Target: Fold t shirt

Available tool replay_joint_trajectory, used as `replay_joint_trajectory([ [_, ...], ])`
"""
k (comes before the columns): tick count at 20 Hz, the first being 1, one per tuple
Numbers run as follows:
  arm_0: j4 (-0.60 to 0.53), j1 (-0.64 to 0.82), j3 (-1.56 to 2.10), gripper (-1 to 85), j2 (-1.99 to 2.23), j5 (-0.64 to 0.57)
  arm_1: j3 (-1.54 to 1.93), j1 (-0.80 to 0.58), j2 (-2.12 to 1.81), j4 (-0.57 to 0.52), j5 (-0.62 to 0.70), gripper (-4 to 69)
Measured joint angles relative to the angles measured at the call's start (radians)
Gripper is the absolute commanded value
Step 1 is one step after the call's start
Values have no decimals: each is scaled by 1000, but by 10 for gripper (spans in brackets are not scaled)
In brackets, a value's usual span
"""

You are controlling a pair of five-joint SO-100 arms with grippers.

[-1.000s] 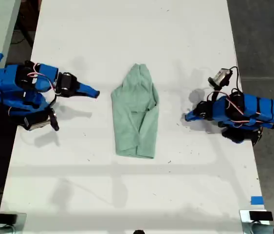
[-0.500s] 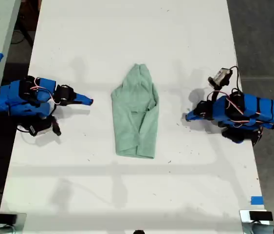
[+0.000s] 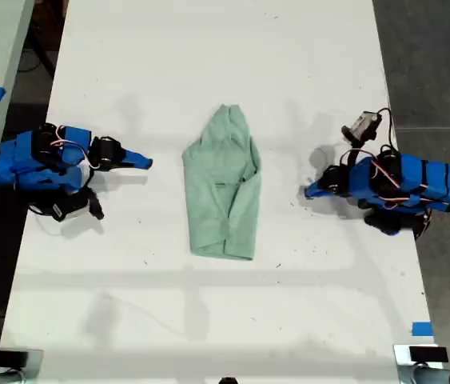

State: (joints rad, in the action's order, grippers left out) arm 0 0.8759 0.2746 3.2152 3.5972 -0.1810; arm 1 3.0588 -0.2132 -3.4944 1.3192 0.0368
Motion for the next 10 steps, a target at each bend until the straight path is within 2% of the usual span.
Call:
replay_joint_trajectory([
  [10,9,14,0,-2,0,0,0,0,0,0,0,8],
])
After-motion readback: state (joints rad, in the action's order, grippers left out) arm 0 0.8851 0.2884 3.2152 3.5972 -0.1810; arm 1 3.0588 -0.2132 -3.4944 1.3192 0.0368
